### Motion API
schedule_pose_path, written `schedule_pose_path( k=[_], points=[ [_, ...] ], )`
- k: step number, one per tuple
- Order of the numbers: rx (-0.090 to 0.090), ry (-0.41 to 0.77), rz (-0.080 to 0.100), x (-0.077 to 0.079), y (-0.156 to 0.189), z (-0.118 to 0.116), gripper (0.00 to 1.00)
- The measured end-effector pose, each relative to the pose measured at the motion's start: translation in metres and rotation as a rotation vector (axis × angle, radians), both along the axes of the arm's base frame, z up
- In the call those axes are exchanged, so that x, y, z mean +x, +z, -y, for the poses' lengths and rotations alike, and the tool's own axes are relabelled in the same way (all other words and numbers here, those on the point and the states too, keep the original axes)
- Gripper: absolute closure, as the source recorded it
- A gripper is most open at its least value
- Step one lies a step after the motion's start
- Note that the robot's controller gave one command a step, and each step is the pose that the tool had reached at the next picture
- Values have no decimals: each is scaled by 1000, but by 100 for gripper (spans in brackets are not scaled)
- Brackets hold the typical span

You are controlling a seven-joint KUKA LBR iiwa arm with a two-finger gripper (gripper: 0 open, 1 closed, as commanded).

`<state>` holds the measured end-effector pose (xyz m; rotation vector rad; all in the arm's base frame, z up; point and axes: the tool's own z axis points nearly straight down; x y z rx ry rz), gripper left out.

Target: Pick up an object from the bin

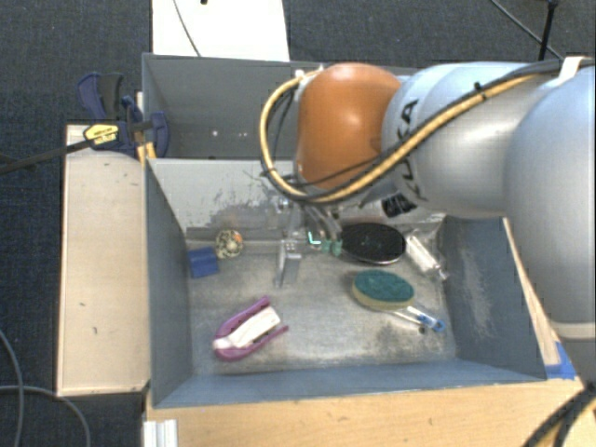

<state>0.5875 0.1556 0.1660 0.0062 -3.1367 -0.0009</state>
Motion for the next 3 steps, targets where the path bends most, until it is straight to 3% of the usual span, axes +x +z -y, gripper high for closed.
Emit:
schedule_pose_path(
  k=[1,2,3],
  points=[
    [2,432,1,-90,-83,-15,0],
    [1,421,9,-87,-80,-15,100],
    [0,441,13,-91,9,3,100]
  ],
)
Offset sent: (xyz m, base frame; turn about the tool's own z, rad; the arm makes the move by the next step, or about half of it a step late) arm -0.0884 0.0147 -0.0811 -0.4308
